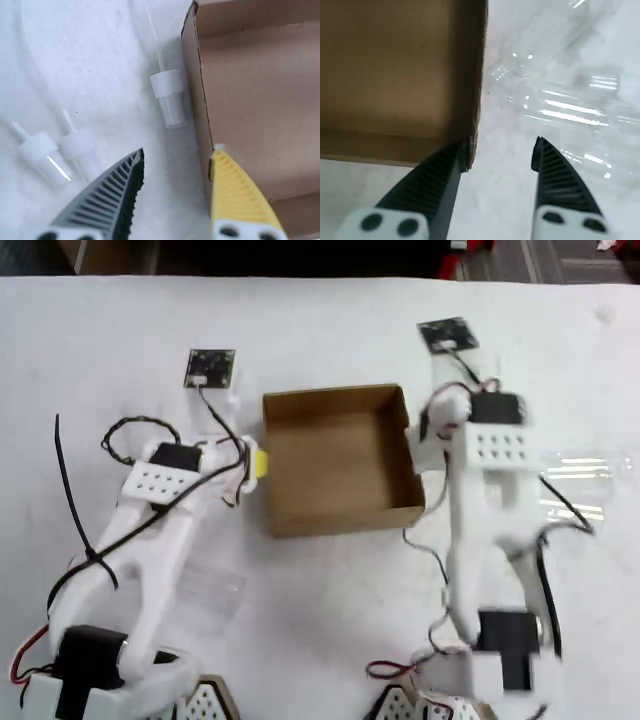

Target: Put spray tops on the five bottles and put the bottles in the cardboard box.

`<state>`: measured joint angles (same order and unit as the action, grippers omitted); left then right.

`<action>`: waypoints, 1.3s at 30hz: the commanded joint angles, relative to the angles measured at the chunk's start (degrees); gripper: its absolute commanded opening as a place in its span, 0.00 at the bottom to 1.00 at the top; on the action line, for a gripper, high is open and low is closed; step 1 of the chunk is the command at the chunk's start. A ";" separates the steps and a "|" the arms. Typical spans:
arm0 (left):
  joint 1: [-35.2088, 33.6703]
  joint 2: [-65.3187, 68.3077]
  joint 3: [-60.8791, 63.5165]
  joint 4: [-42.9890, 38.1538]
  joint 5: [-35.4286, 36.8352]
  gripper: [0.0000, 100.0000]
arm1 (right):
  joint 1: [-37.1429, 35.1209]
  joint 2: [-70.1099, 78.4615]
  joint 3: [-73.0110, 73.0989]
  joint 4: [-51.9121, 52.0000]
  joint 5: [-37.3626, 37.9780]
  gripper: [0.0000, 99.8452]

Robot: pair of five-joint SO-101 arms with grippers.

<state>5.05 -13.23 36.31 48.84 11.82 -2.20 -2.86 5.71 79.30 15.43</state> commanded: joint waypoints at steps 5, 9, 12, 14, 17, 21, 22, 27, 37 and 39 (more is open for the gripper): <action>0.31 -0.48 -0.53 -1.41 0.70 0.20 | -0.75 6.02 -3.16 -4.35 -1.05 0.19; 0.31 -0.48 -0.53 -1.41 0.70 0.20 | -0.48 9.19 -3.16 -5.05 -1.05 0.18; 0.31 -0.48 -0.62 -1.41 0.70 0.20 | -0.84 12.00 -3.16 -5.05 -0.88 0.18; 0.31 -0.48 -0.62 -1.41 0.70 0.20 | -1.36 13.58 -3.34 -5.05 -0.88 0.18; 0.31 -0.48 -0.62 -1.41 0.70 0.20 | -1.71 14.46 -3.25 -4.70 -1.05 0.13; 0.31 -0.48 -0.79 -1.41 0.62 0.20 | -1.71 13.93 -3.08 -2.07 -1.05 0.10; 0.31 -0.48 -0.79 -1.41 0.53 0.20 | -1.63 13.93 -3.08 -1.27 -1.05 0.10; 0.31 -0.48 -0.88 -1.41 0.44 0.20 | -1.63 13.93 -2.46 2.51 -1.05 0.10; 0.31 -0.48 -0.88 -1.41 0.26 0.20 | -2.33 4.53 7.47 3.03 -2.99 0.10; 0.31 -0.48 -0.88 -1.41 0.26 0.20 | -4.18 0.75 10.02 3.30 -2.90 0.10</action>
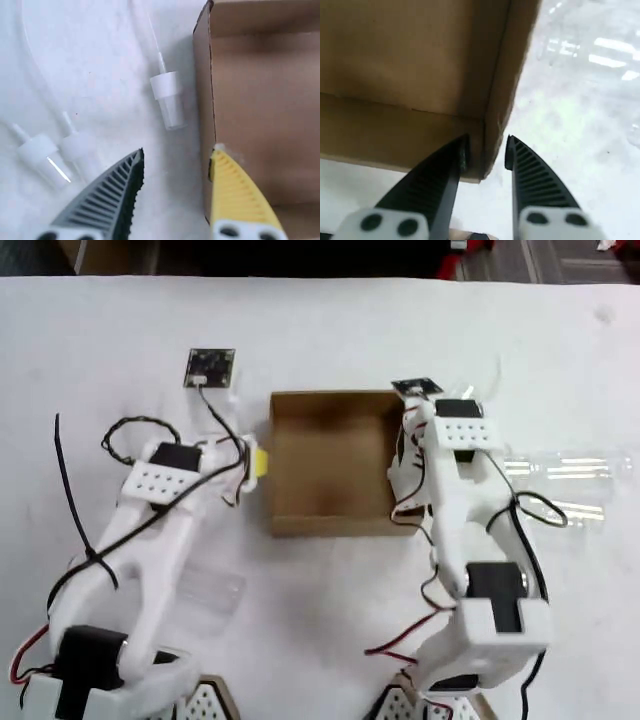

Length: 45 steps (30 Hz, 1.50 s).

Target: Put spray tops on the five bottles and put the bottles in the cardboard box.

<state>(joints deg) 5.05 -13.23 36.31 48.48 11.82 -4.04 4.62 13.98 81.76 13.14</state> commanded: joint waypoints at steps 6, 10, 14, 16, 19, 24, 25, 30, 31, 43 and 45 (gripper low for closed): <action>0.31 -0.48 -0.62 -1.05 0.26 0.20 | -5.85 -15.16 4.84 -0.84 -0.62 0.11; 0.31 -0.48 -0.53 -1.05 0.26 0.20 | -3.21 -15.34 4.66 -3.82 -0.44 0.11; 0.31 -0.48 -0.53 -1.05 0.26 0.20 | 0.13 -15.78 4.57 -4.44 3.87 0.13; 0.31 -0.48 -0.62 -1.05 0.26 0.20 | 0.57 -15.87 4.57 -4.53 6.15 0.17; 0.31 -0.48 -0.70 -1.05 0.26 0.20 | 1.10 -15.25 0.00 -4.62 12.04 0.21; 0.31 -0.48 -0.53 -1.05 0.26 0.20 | 2.51 -9.98 -11.16 -5.58 17.67 0.10; 0.31 -0.48 -0.53 -1.05 0.26 0.20 | 2.42 -7.69 -13.10 -5.67 17.67 0.06; 0.31 -0.48 -0.53 -1.14 0.26 0.20 | 3.03 7.16 -25.23 -5.58 17.58 0.03; 0.31 -0.48 -0.53 -1.14 0.26 0.20 | 3.56 10.07 -27.96 -5.41 16.97 0.02; 0.48 -0.48 -0.44 -2.29 0.26 0.20 | 2.59 33.71 -54.95 3.74 8.70 0.02; 0.66 -0.48 -0.44 -2.29 0.26 0.20 | 1.19 35.38 -58.37 6.37 8.70 0.02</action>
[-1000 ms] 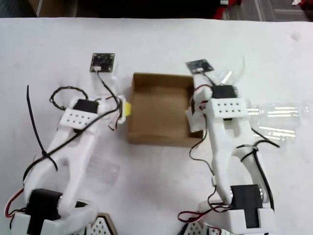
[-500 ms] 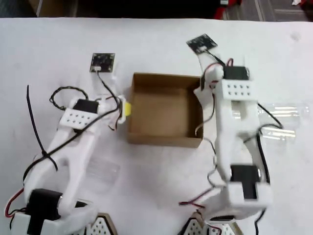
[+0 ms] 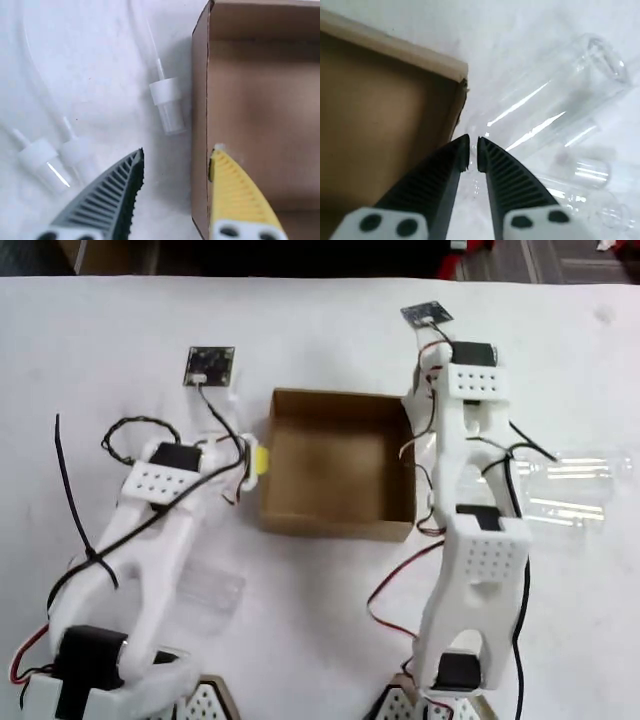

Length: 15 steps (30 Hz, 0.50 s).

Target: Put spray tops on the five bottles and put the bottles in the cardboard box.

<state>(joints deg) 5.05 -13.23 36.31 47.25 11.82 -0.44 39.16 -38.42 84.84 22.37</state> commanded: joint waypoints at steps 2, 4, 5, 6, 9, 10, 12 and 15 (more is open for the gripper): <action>0.66 -0.48 -0.44 -1.05 0.26 0.20 | -3.82 1.80 -9.23 4.62 -0.44 0.02; 0.48 -0.48 -0.44 -1.05 0.26 0.20 | -4.62 2.68 -12.31 4.97 -0.44 0.02; 0.40 -0.48 -0.44 -1.05 0.26 0.20 | -4.70 2.86 -13.36 4.88 -0.44 0.02; 0.40 -0.48 -0.44 -1.05 0.26 0.20 | -4.70 3.12 -14.51 4.97 -0.44 0.02; 0.40 -0.48 -0.44 -1.05 0.26 0.20 | -3.12 3.03 -16.62 5.76 -0.09 0.02; 0.40 -0.48 -0.44 -1.05 0.26 0.20 | -1.98 2.68 -17.23 6.81 1.23 0.02; 0.40 -0.48 -0.44 -1.05 0.26 0.20 | -0.13 1.89 -19.16 9.63 6.24 0.02; 0.40 -0.48 -0.44 -1.05 0.26 0.20 | 1.54 1.45 -20.04 14.02 20.66 0.02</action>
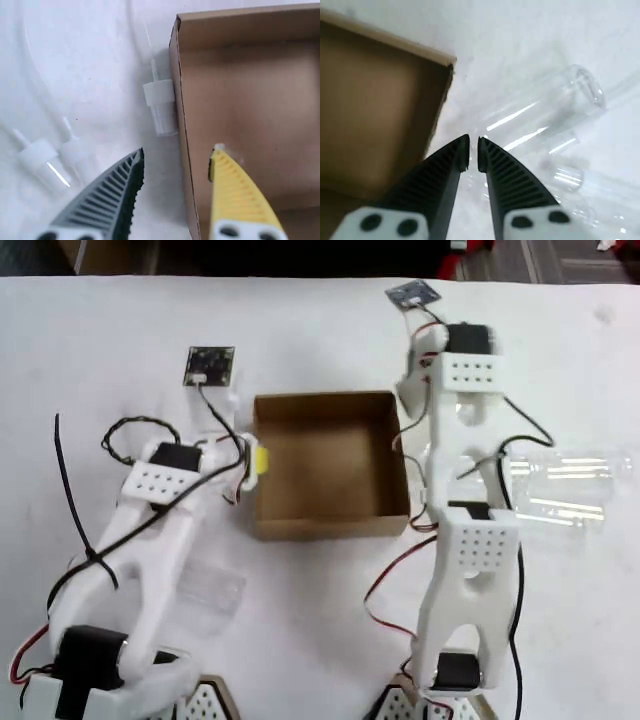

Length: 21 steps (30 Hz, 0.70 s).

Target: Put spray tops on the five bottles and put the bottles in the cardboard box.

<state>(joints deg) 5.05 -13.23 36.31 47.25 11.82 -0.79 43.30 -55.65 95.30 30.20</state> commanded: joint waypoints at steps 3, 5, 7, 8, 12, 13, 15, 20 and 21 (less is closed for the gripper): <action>0.40 -0.57 -0.53 -1.05 0.26 0.20 | 4.44 -2.59 0.53 3.47 29.89 0.02; 0.40 -0.57 -0.53 -1.05 0.26 0.20 | 6.02 -2.42 2.37 3.21 38.42 0.02; 0.40 -0.57 -0.53 -1.05 0.26 0.20 | 6.64 -2.77 3.43 3.21 41.85 0.03; 0.40 -0.57 -0.53 -1.05 0.26 0.20 | 6.64 -2.86 3.43 3.30 41.93 0.05; 0.31 -0.48 -0.70 -1.05 0.26 0.20 | 6.37 -2.68 2.99 2.51 41.85 0.20; 0.31 -0.48 -0.79 -1.05 0.26 0.20 | 6.29 -2.68 2.99 1.01 41.85 0.24; 0.31 -0.48 -0.88 -1.05 0.26 0.20 | 6.37 -2.77 2.99 -3.03 41.76 0.28; 0.31 -0.48 -0.88 -1.14 0.18 0.20 | 6.64 -2.86 2.99 -9.19 40.97 0.29; 0.31 -0.48 -0.88 -1.14 0.18 0.20 | 6.64 -2.86 2.55 -8.13 45.10 0.29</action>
<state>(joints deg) 5.05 -13.23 36.31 47.25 11.82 5.45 43.30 -51.87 87.56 70.29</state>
